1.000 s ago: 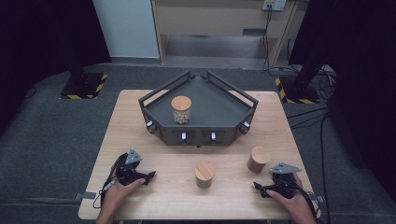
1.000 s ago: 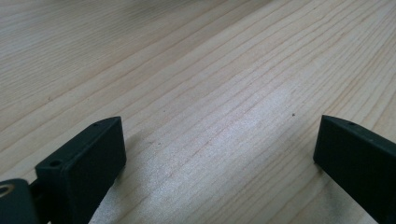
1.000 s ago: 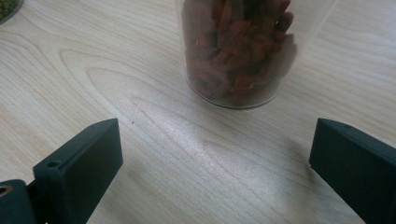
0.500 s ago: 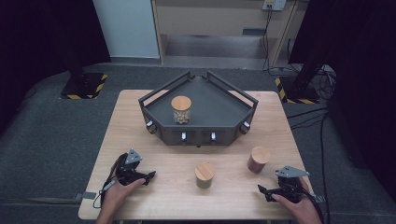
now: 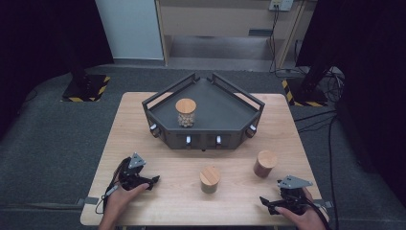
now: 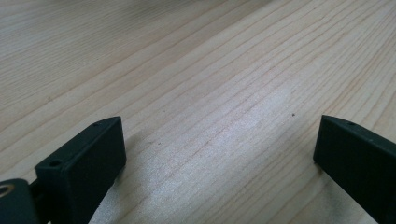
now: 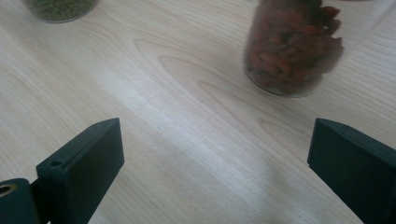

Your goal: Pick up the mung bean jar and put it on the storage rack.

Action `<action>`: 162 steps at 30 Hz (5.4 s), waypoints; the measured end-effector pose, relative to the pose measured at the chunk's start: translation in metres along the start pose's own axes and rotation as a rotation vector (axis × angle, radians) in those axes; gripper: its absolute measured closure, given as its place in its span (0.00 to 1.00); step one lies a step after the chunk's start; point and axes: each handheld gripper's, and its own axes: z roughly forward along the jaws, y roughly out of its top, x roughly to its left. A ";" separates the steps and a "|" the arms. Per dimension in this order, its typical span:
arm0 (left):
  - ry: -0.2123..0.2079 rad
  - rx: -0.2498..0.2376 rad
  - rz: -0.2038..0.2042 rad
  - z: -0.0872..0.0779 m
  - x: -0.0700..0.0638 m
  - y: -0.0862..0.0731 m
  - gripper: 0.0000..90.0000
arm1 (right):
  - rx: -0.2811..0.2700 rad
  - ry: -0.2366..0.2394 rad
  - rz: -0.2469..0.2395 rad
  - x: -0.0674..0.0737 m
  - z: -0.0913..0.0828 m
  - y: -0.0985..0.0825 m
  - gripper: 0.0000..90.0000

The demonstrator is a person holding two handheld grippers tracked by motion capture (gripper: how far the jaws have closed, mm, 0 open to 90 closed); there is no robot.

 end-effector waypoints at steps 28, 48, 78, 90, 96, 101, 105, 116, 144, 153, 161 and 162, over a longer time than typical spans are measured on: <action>0.000 0.000 0.000 0.000 0.000 0.000 0.01 | -0.020 0.141 -0.138 0.039 0.029 0.041 0.04; 0.000 0.000 0.000 0.000 0.000 0.000 0.01 | -0.055 0.165 -0.140 0.050 0.055 0.058 0.05; -0.001 0.001 0.001 0.000 0.000 0.000 0.01 | -0.099 0.180 -0.146 0.065 0.083 0.064 0.05; -0.001 0.001 0.001 0.000 0.000 0.000 0.01 | -0.115 0.198 -0.146 0.074 0.098 0.067 0.10; -0.001 0.001 0.001 0.000 0.000 0.000 0.01 | -0.122 0.205 -0.130 0.076 0.104 0.069 0.14; -0.001 0.001 0.001 0.000 0.000 0.000 0.01 | -0.123 0.202 -0.120 0.077 0.110 0.067 0.18; -0.001 0.001 0.001 0.000 0.000 0.000 0.01 | -0.138 0.196 -0.109 0.078 0.113 0.065 0.21; -0.001 0.001 0.001 0.000 0.000 0.000 0.01 | -0.168 0.179 -0.107 0.085 0.116 0.064 0.27; -0.002 0.003 0.002 0.000 0.001 0.001 0.01 | -0.193 0.130 -0.134 0.086 0.105 0.072 0.29; -0.002 0.003 0.002 0.000 0.001 0.001 0.01 | -0.203 0.129 -0.127 0.082 0.101 0.077 0.29; -0.002 0.003 0.002 0.000 0.001 0.001 0.01 | -0.207 0.128 -0.122 0.080 0.099 0.080 0.29; -0.002 0.003 0.002 0.000 0.001 0.001 0.01 | -0.206 0.128 -0.122 0.080 0.099 0.081 0.29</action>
